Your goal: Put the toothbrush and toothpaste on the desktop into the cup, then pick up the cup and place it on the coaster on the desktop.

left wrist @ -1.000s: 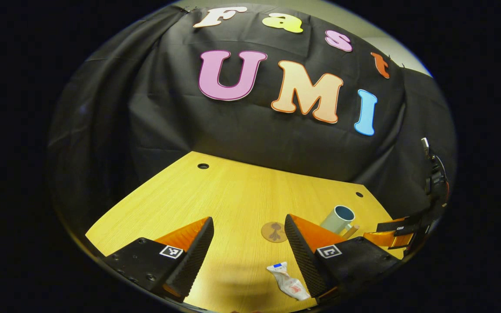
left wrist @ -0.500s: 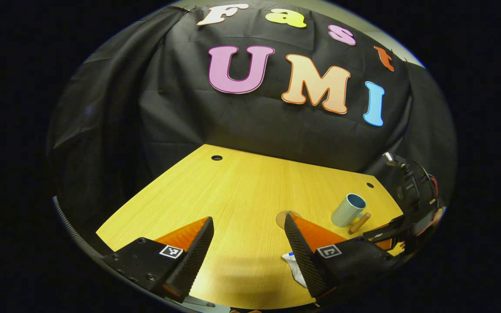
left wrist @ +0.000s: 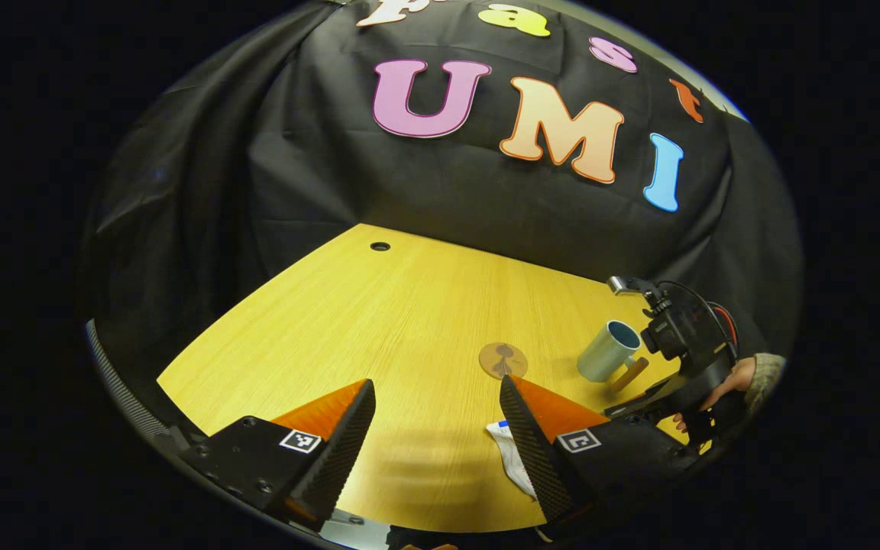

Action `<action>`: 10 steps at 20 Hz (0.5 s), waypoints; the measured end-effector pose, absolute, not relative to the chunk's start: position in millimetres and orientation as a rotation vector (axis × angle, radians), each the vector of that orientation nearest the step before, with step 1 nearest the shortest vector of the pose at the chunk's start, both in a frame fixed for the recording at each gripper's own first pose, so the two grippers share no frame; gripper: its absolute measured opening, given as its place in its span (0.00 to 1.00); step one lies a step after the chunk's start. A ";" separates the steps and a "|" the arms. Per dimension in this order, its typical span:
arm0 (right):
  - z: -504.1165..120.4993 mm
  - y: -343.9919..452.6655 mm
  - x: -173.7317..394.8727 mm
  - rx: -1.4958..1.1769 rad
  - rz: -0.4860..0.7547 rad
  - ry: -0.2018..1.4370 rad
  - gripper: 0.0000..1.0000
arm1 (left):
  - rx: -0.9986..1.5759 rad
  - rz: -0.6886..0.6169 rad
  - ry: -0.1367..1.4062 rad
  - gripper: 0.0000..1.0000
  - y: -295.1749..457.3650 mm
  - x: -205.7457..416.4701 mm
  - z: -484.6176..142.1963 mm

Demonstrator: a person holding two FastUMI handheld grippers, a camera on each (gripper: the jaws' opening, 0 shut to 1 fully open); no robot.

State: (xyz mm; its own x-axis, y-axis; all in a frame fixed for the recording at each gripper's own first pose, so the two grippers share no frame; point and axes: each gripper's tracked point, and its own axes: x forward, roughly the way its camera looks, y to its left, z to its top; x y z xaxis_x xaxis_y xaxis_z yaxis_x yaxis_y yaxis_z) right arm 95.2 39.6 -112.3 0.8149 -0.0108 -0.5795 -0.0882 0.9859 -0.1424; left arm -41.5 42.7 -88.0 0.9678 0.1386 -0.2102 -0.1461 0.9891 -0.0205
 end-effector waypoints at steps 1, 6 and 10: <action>-116.0 37.9 97.1 -0.174 0.035 0.632 0.96 | -0.021 0.153 0.215 0.95 44.9 -42.0 -89.2; -118.7 38.9 103.5 -0.147 0.026 0.659 0.57 | -0.008 0.176 0.239 0.95 49.8 -44.9 -95.7; -123.0 35.3 106.0 -0.168 0.016 0.676 0.49 | -0.039 0.184 0.259 0.95 48.4 -42.4 -102.2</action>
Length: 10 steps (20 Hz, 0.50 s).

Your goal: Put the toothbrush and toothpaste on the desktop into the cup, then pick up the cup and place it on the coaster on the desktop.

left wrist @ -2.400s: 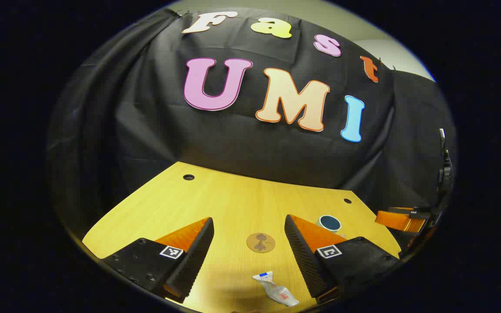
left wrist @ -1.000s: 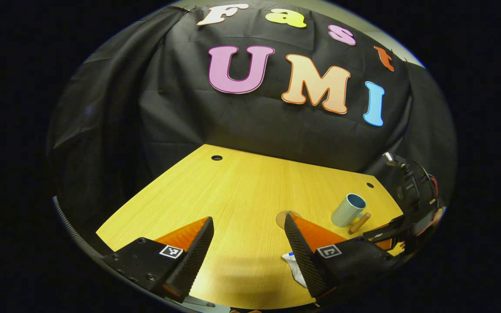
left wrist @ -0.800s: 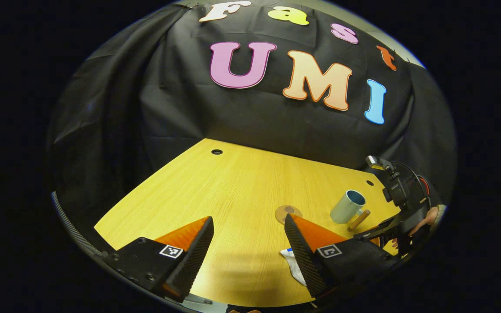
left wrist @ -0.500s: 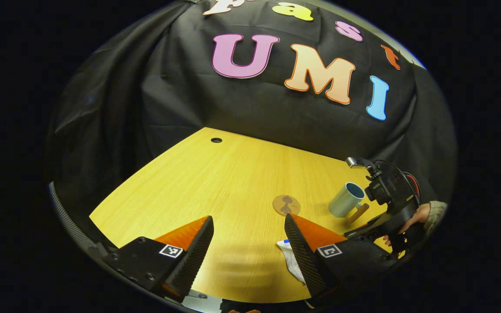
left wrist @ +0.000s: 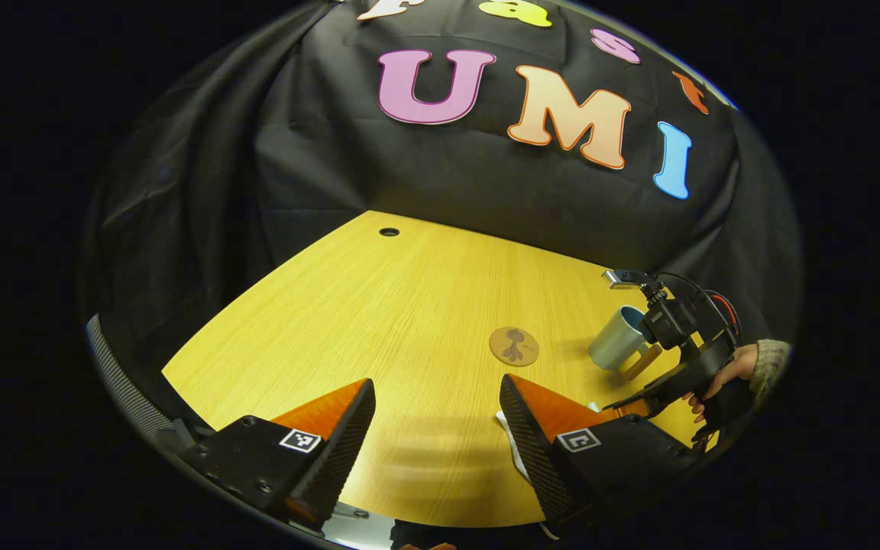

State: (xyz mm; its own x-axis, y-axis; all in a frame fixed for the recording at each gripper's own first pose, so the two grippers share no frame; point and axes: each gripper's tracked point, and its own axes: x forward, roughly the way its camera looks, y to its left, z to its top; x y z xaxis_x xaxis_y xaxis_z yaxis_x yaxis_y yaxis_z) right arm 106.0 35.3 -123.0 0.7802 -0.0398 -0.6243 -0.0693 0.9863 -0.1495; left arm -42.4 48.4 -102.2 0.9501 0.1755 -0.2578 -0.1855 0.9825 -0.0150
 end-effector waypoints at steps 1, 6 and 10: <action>-123.3 35.8 104.6 -0.170 0.010 0.680 0.36 | -0.037 0.186 0.261 0.95 49.2 -43.1 -101.6; -125.4 34.6 105.9 -0.184 0.003 0.688 0.18 | -0.023 0.184 0.268 0.95 50.4 -39.7 -102.4; -126.5 34.9 105.5 -0.191 0.008 0.694 0.13 | -0.027 0.169 0.291 0.95 44.3 -37.0 -106.2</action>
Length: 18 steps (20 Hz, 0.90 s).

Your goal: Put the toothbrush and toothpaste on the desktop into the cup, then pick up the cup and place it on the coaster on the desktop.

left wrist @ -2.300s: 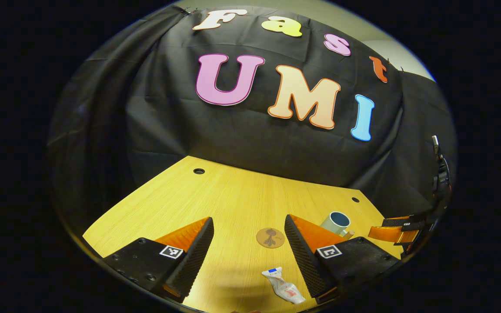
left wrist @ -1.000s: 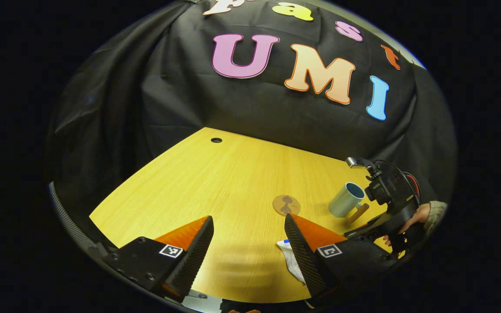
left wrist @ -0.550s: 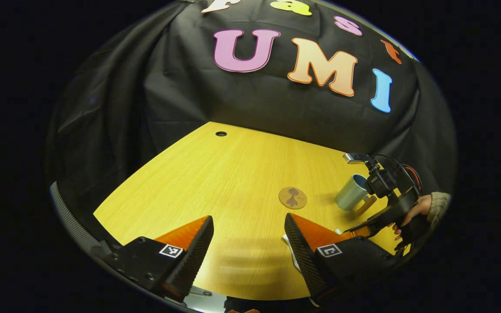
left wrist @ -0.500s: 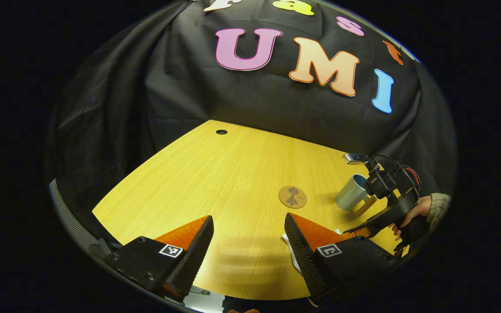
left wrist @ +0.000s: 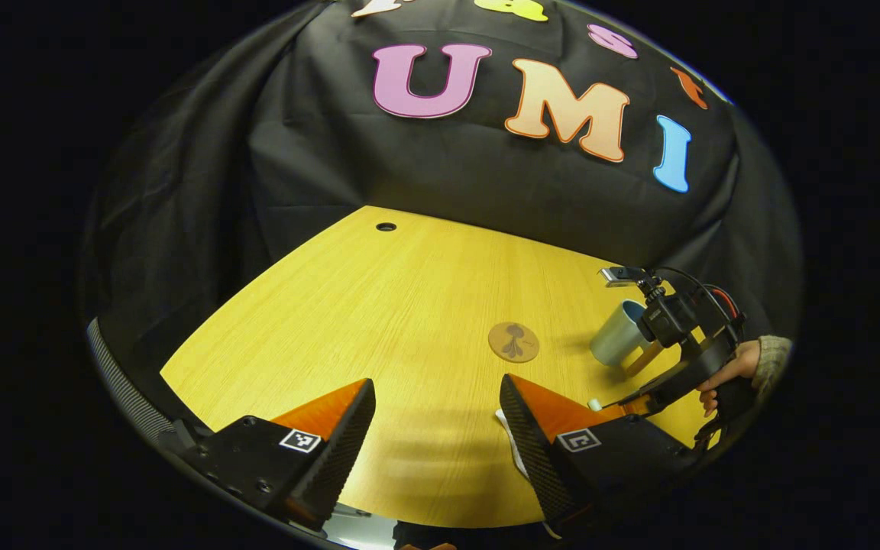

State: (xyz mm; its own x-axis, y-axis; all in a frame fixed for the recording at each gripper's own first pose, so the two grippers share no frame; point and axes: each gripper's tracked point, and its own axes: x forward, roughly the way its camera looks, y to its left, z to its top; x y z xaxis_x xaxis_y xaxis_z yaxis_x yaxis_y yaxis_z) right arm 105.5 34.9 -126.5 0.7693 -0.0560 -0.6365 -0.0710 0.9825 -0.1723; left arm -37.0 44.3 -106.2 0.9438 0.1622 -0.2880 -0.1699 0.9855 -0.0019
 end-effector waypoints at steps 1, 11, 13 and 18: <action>-126.7 35.5 105.6 -0.195 0.019 0.691 0.11 | -0.028 0.163 0.304 0.95 42.1 -36.2 -108.4; -127.7 36.5 99.6 -0.251 0.068 0.566 0.05 | -0.034 0.087 0.552 0.95 10.8 -29.3 -146.2; -122.8 36.4 90.7 -0.230 0.075 0.519 0.02 | -0.045 0.062 0.616 0.95 2.0 -25.5 -155.8; -113.8 20.3 60.5 -0.159 0.051 0.428 0.05 | -0.091 0.027 0.754 0.95 -26.8 -16.2 -177.4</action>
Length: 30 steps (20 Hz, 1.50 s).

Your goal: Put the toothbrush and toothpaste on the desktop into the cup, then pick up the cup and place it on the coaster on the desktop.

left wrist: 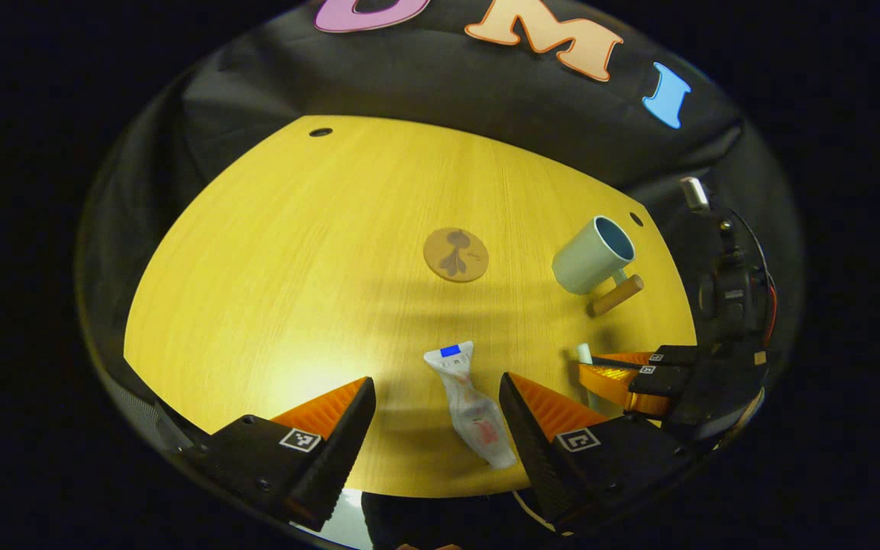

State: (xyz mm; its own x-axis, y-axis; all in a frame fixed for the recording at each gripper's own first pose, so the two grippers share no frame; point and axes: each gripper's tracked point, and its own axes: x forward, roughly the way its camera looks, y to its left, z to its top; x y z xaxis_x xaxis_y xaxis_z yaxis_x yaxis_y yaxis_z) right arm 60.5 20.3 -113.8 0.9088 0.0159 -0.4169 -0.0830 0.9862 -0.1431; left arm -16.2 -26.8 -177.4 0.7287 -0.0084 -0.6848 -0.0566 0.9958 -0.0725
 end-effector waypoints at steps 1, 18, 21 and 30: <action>-116.5 15.0 54.6 -0.140 0.038 0.428 0.05 | -0.107 0.028 0.786 0.95 -31.2 -14.5 -183.7; -135.2 -75.6 4.7 0.100 -0.136 0.375 0.05 | -0.156 0.155 1.093 0.64 -45.8 16.9 -248.2; -129.3 -78.4 6.4 0.121 -0.150 0.348 0.05 | -0.128 0.172 1.085 0.57 -40.6 20.3 -248.6; -99.8 -86.1 12.5 0.237 -0.166 0.247 0.06 | -0.207 0.209 1.045 0.19 -34.8 17.3 -247.2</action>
State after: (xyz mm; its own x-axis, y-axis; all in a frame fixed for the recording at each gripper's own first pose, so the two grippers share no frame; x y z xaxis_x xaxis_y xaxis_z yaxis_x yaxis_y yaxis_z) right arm 12.5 -86.1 -99.8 0.9563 -0.1336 -0.2602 0.1913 0.9586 0.2108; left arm 17.3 -34.8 -247.2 0.4862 0.0723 -0.8709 -0.2677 0.9610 -0.0696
